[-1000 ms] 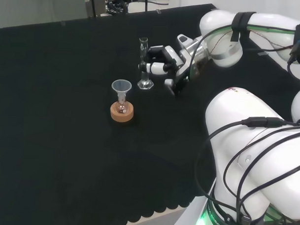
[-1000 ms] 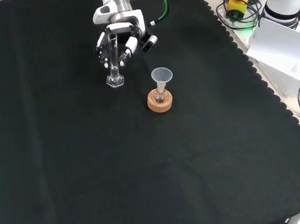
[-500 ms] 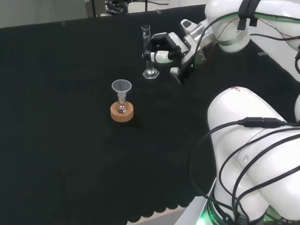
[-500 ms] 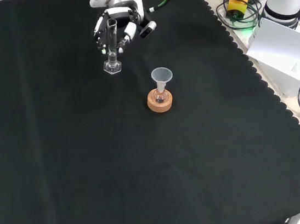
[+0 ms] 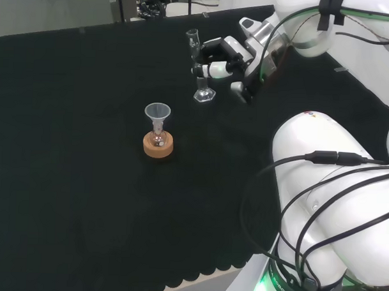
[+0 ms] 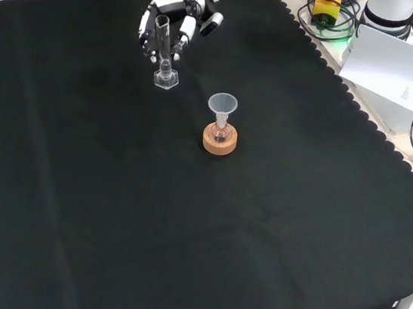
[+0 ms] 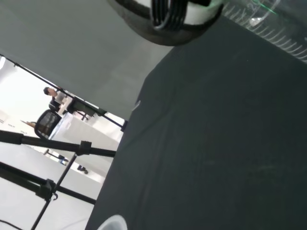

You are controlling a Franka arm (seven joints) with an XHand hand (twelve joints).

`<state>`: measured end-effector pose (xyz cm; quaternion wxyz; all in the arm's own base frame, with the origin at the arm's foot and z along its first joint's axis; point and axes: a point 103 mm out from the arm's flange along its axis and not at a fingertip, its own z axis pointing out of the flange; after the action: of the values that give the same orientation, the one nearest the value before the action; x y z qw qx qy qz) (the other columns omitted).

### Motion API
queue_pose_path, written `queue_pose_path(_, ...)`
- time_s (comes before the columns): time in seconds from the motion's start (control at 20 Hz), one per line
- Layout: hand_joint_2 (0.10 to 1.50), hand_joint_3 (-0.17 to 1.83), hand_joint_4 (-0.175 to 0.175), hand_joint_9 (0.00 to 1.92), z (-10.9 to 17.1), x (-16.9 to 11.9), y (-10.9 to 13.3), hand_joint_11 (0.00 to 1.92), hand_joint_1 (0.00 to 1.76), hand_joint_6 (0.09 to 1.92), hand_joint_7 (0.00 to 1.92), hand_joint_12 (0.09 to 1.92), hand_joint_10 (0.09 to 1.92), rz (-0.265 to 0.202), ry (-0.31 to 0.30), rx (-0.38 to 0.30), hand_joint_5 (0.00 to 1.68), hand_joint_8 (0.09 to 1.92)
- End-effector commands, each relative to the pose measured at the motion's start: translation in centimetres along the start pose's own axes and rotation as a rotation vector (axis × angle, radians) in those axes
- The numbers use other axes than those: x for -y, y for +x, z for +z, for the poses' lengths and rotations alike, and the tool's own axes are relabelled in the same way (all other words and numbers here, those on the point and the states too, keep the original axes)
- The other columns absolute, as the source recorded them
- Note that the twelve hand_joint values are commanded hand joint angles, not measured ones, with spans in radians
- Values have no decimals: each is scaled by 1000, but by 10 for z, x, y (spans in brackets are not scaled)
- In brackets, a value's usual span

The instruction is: Pick up the graduated cylinder.

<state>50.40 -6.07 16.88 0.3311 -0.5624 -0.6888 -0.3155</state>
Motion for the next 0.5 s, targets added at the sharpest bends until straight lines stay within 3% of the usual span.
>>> queue_pose_path(0.05,1007,1,-175,1494,-13,32,15,1265,1319,628,1229,731,211,17,61,47,1198,623)
queue_pose_path(0.5,1007,0,-175,1557,-13,64,29,1282,1300,616,1261,721,125,30,138,82,1207,577)
